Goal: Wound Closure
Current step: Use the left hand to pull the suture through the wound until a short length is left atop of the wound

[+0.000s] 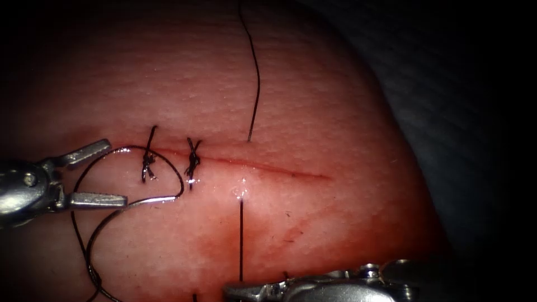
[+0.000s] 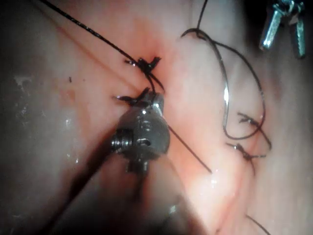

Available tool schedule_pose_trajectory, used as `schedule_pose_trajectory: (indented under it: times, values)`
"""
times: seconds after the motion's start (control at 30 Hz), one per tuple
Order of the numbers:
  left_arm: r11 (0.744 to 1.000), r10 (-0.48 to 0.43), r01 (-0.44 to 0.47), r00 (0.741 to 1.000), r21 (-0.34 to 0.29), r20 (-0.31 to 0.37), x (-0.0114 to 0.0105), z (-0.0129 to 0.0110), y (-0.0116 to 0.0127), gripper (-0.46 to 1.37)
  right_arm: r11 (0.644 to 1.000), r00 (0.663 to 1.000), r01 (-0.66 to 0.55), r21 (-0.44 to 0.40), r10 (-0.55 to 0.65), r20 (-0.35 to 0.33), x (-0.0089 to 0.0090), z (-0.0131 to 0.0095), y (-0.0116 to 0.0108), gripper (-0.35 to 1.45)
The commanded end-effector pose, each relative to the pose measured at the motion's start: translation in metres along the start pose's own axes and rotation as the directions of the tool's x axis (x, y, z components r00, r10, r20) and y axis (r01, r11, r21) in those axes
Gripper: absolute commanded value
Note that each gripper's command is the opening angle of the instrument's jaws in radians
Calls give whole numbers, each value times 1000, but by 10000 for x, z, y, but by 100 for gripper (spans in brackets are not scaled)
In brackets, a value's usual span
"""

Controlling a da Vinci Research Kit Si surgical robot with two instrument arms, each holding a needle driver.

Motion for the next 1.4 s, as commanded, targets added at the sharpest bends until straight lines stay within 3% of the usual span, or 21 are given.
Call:
schedule_pose_trajectory:
  times: [0.03, 0.17, 0.3, 0.5, 0.53, 0.6, 0.63, 0.67, 0.77, 0.8, 0.83, 0.87, 1.03, 1.23, 1.4]
  values:
    - [1000, 0, 0, 1000, 0, 0, -1, 1, 0, 54, 1000, 1000, -5, 11, 5, 1, 3, -1, -3, -35]
    - [1000, 0, 0, 1000, 0, 0, -1, 0, 0, 54, 998, 1000, -15, 67, 14, 12, 29, -8, -31, -35]
    - [1000, 0, 0, 1000, 0, 0, -1, 1, 0, 55, 987, 999, -36, 155, 41, -33, 58, -12, -62, -35]
    - [1000, 0, 0, 1000, 0, 0, -1, 1, 0, 55, 983, 997, -36, 179, 46, -56, 71, -18, -69, -35]
    - [1000, 0, 0, 1000, 0, 0, -1, 1, 0, 54, 988, 996, -39, 151, 51, -75, 71, -20, -63, -14]
    - [1000, 0, 0, 1000, 0, 0, -1, 1, 0, 55, 997, 993, -58, 55, 63, -95, 67, -25, -50, 84]
    - [1000, 0, 0, 1000, 0, 0, -1, 1, 0, 55, 998, 996, -43, -34, 40, -84, 63, -29, -40, 129]
    - [1000, 0, 0, 1000, 0, 0, -1, 1, 0, 55, 995, 997, -31, -96, 24, -70, 58, -33, -32, 144]
    - [1000, 0, 0, 1000, 0, 0, -1, 0, 0, 54, 986, 1000, -12, -166, 8, -27, 36, -53, -8, 144]
    - [1000, 0, 0, 1000, 0, 0, -1, 0, 0, 54, 986, 1000, -12, -166, 8, -27, 36, -53, -8, 144]
    - [1000, 1, -1, 1000, -1, 0, -1, 0, 0, 54, 984, 1000, -13, -177, 15, 7, 20, -65, 6, 143]
    - [1000, 1, -1, 1000, -1, 0, -1, 0, 0, 54, 984, 1000, -13, -177, 15, 7, 20, -65, 6, 143]
    - [1000, 1, -1, 1000, -1, 0, -1, 0, 0, 54, 966, 998, -19, -258, 34, 51, -21, -80, 40, 142]
    - [1000, 1, -1, 1000, 1, 0, -2, 1, 1, 55, 951, 998, -27, -307, 44, 46, -62, -66, 78, 139]
    - [1000, 1, -1, 1000, 1, 0, -2, 1, 1, 54, 951, 999, -28, -307, 40, 34, -90, -39, 110, 136]
